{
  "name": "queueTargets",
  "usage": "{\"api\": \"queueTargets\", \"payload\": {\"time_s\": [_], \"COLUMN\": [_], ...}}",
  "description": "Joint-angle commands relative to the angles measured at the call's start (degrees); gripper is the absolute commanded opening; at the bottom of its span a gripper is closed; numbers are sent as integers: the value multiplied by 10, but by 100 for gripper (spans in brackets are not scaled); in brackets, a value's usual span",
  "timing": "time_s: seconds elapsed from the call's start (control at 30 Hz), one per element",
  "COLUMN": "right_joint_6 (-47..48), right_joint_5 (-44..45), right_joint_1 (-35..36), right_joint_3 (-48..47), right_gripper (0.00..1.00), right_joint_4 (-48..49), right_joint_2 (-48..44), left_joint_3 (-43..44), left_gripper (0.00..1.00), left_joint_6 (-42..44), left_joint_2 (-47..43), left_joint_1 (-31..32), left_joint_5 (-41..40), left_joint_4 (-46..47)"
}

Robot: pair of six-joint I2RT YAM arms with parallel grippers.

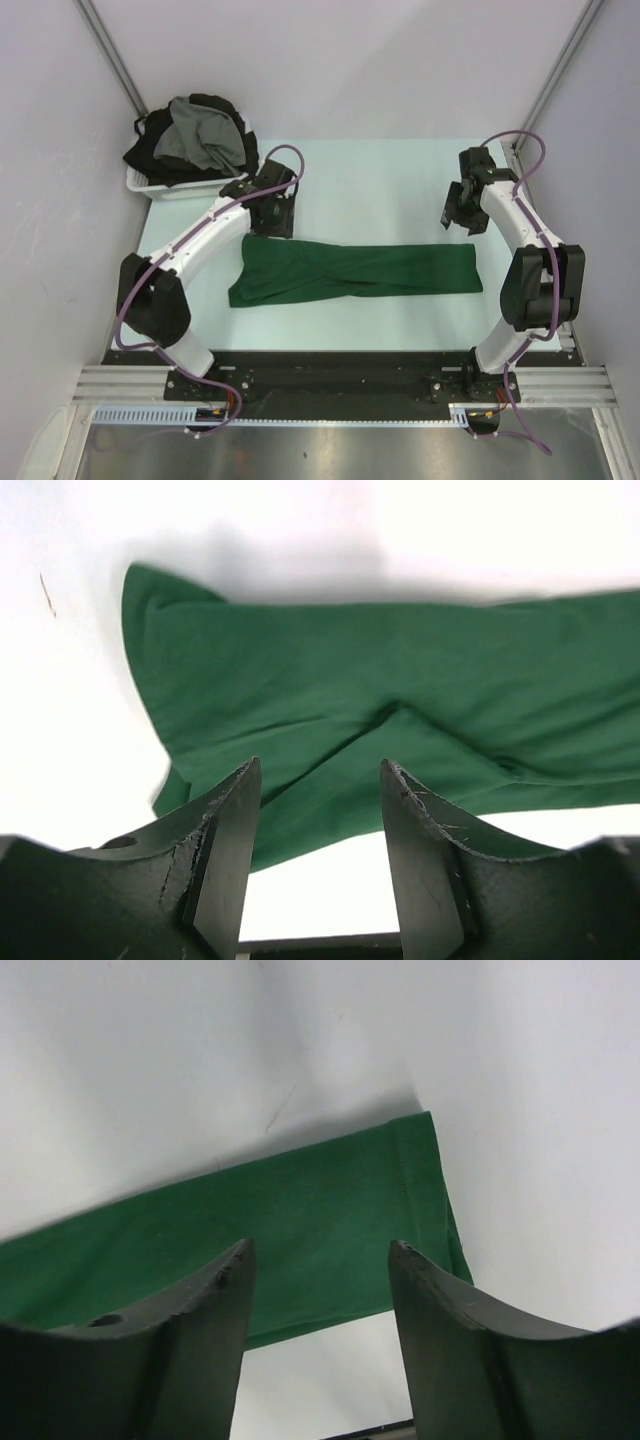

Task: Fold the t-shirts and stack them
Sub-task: Fold the other side of the tshirt into a rectangle

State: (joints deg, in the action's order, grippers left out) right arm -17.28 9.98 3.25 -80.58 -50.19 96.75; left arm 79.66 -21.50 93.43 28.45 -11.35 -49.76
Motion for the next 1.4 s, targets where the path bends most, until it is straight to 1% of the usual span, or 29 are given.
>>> {"api": "queueTargets", "payload": {"time_s": [0.0, 0.07, 0.13, 0.23, 0.37, 0.43, 0.53, 0.57, 0.7, 0.77, 0.8, 0.87, 0.9, 0.93, 0.97, 1.0, 1.03, 1.07, 1.1, 1.13, 1.2, 1.23, 1.27, 1.37], "right_joint_6": [9, 16, 23, 24, 17, 12, 8, 8, 27, 30, 29, 29, 29, 30, 31, 30, 33, 32, 34, 34, 37, 37, 37, 36], "right_joint_5": [-11, 3, 16, 10, -9, -37, -56, -57, -57, -65, -72, -82, -83, -86, -87, -87, -86, -85, -84, -82, -87, -85, -85, -88], "right_joint_1": [11, 11, 8, -3, -3, 4, 35, 54, 94, 101, 103, 104, 105, 106, 106, 106, 106, 105, 106, 105, 105, 106, 105, 106], "right_joint_3": [-6, 3, 9, 18, 19, 23, 24, 25, 43, 62, 67, 70, 72, 74, 76, 81, 86, 88, 93, 94, 94, 93, 94, 94], "right_gripper": [63, 70, 74, 80, 82, 84, 86, 86, 85, 81, 75, 68, 55, 47, 42, 26, 18, 12, 1, 0, 0, 0, 0, 0], "right_joint_4": [13, 16, 18, 24, 26, 28, 39, 49, 96, 126, 128, 123, 119, 114, 113, 111, 113, 112, 113, 113, 112, 110, 110, 110], "right_joint_2": [-2, -4, -2, 3, 5, -6, -24, -30, -74, -100, -103, -105, -105, -105, -105, -107, -107, -107, -107, -104, -95, -93, -91, -87], "left_joint_3": [21, 6, -2, -6, -1, -3, -18, -26, -39, -38, -40, -55, -61, -71, -75, -78, -80, -85, -86, -89, -90, -95, -98, -116], "left_gripper": [57, 57, 58, 59, 61, 61, 62, 63, 63, 62, 62, 59, 58, 54, 51, 49, 45, 43, 40, 29, 15, 2, 0, 0], "left_joint_6": [-2, -2, -3, 1, 6, 6, 3, 2, -4, -10, -13, -22, -25, -33, -34, -36, -37, -37, -37, -36, -36, -36, -38, -43], "left_joint_2": [-23, -25, -23, -13, -4, -8, -32, -53, -113, -127, -139, -150, -156, -165, -169, -171, -172, -172, -171, -169, -161, -161, -159, -161], "left_joint_1": [12, 13, 13, 14, 15, 16, 20, 22, 31, 31, 32, 32, 32, 32, 32, 33, 33, 34, 35, 35, 36, 38, 39, 44], "left_joint_5": [9, 12, 17, 20, 17, 19, 27, 32, 26, 22, 16, 16, 18, 19, 21, 25, 26, 27, 28, 28, 33, 35, 35, 34], "left_joint_4": [16, 26, 31, 38, 38, 40, 53, 66, 104, 109, 110, 122, 128, 133, 135, 137, 134, 132, 131, 124, 118, 116, 114, 121]}}
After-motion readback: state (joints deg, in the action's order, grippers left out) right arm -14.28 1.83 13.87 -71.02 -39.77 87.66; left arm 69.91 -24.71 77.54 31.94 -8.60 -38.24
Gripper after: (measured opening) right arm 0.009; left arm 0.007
